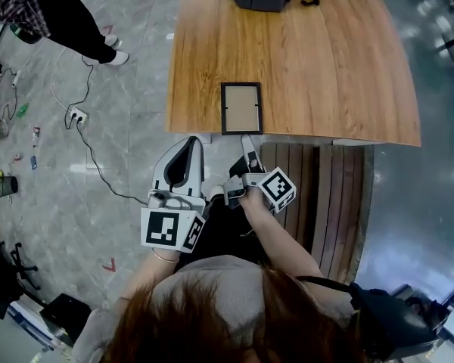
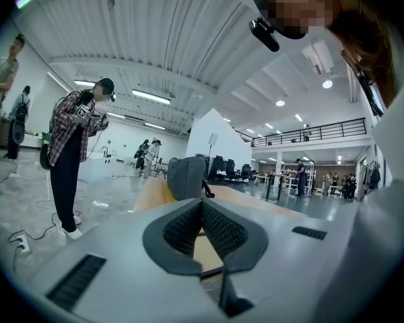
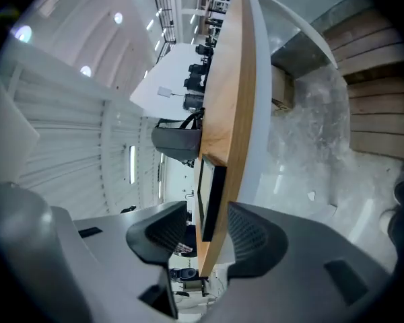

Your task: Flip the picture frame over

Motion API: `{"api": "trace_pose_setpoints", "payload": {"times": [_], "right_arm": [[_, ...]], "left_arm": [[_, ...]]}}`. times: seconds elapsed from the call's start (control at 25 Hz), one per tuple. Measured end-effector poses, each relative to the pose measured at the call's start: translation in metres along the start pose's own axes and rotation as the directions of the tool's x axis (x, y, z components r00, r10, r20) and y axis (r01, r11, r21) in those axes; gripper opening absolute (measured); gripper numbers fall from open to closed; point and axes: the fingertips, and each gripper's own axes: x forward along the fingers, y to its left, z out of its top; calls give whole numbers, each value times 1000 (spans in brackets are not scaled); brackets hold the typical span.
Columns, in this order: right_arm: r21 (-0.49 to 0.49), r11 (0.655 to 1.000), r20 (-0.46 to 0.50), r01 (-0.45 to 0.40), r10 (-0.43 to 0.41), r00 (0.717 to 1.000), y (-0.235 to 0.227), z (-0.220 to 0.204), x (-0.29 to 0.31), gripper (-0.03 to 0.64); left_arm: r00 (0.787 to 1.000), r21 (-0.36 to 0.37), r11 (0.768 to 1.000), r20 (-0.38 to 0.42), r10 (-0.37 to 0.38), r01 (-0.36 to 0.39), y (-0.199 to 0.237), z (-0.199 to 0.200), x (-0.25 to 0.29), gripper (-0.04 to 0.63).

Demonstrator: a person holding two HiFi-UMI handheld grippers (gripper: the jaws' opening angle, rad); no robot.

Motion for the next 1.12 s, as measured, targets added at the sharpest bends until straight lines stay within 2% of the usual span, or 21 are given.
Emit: {"api": "trace_pose_setpoints", "payload": {"times": [0.12, 0.36, 0.76, 1.12], "right_arm": [[23, 1000, 1, -15, 15, 1000, -5, -1, 6, 181], [52, 998, -10, 21, -21, 1000, -24, 2, 25, 189], [94, 994, 9, 58, -59, 998, -25, 3, 38, 193], [112, 993, -23, 30, -28, 999, -22, -1, 48, 193]], "left_arm": [[1000, 1, 1000, -18, 6, -6, 3, -6, 0, 6], [999, 17, 1000, -44, 13, -12, 7, -16, -1, 6], [998, 7, 1000, -63, 2, -2, 8, -21, -4, 6], [997, -7, 1000, -76, -6, 5, 8, -25, -4, 6]]}}
